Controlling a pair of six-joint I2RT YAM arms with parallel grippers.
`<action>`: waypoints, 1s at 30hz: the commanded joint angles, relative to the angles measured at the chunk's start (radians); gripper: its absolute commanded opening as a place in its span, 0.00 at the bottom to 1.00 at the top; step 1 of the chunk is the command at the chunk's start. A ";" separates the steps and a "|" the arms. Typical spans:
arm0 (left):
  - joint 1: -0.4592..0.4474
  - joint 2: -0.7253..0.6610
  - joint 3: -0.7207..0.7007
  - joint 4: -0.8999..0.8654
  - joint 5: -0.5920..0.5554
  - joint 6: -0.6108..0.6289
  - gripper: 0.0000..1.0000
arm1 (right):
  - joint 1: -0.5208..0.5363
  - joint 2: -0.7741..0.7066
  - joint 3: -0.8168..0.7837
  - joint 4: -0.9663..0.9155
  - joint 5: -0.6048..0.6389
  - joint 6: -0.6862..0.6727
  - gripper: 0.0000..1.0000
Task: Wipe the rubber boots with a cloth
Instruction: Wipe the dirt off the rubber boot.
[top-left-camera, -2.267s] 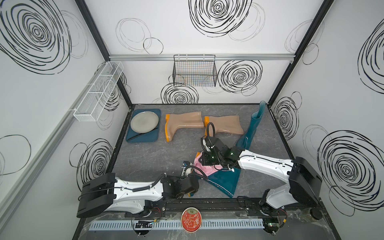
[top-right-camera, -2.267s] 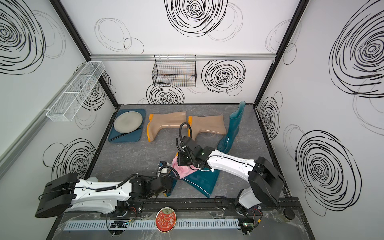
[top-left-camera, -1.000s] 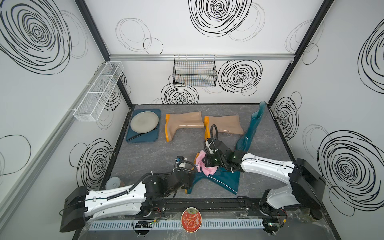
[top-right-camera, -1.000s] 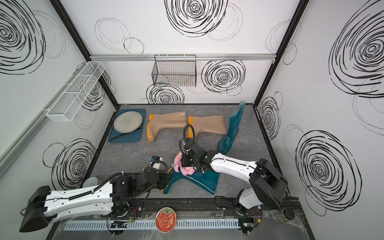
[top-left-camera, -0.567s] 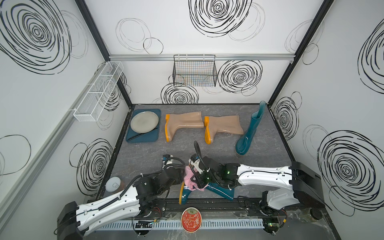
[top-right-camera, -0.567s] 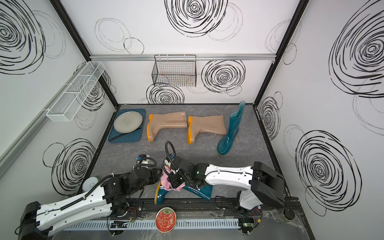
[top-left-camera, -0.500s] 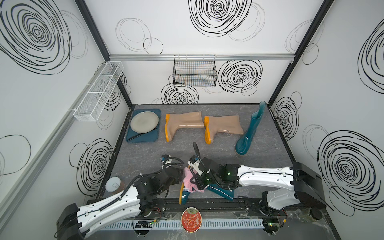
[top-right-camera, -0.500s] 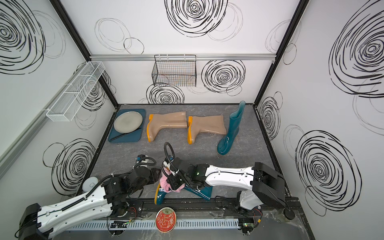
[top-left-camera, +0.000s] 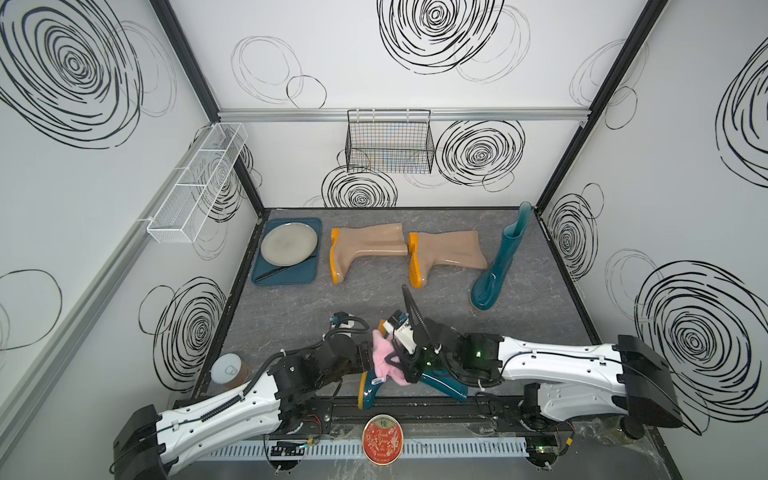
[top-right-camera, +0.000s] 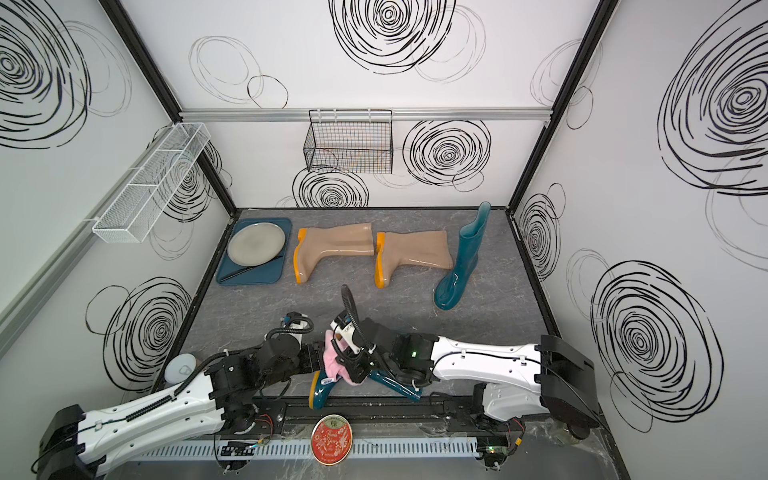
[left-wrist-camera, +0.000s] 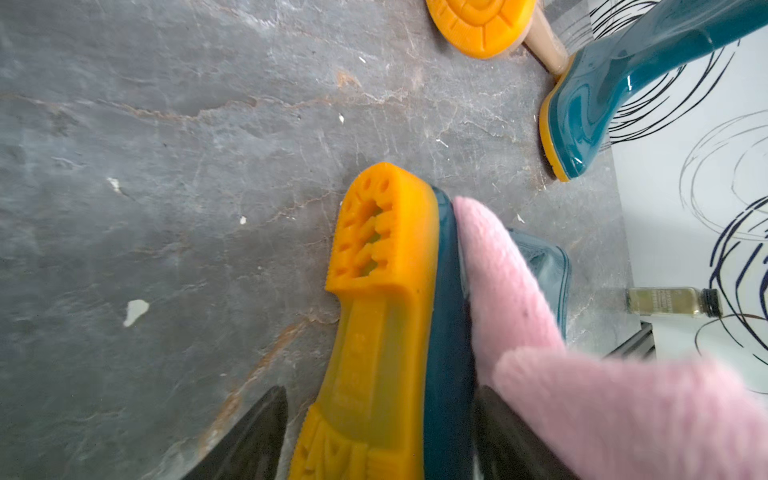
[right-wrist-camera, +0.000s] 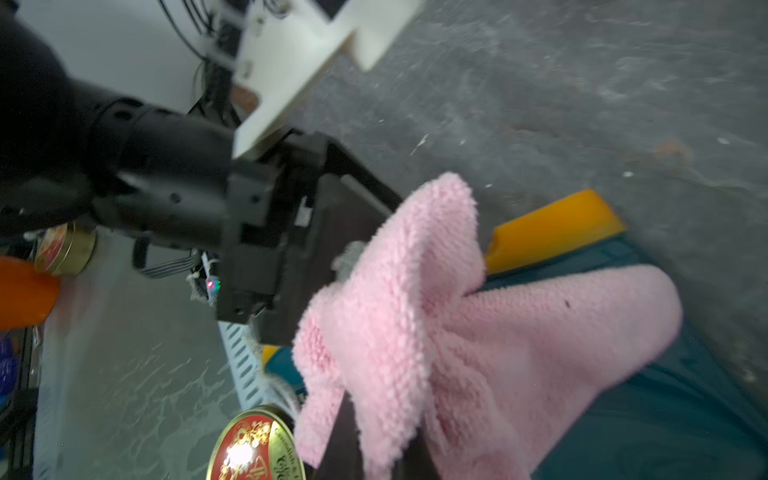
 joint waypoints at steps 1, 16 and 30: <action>0.008 0.038 -0.044 0.089 0.036 -0.025 0.72 | 0.059 0.078 0.040 -0.019 -0.005 -0.048 0.00; 0.100 0.154 -0.092 0.252 0.102 -0.036 0.51 | 0.022 -0.011 -0.098 0.064 -0.029 -0.070 0.00; 0.195 0.305 -0.057 0.313 0.152 0.038 0.56 | 0.187 0.168 0.103 -0.085 0.009 -0.168 0.00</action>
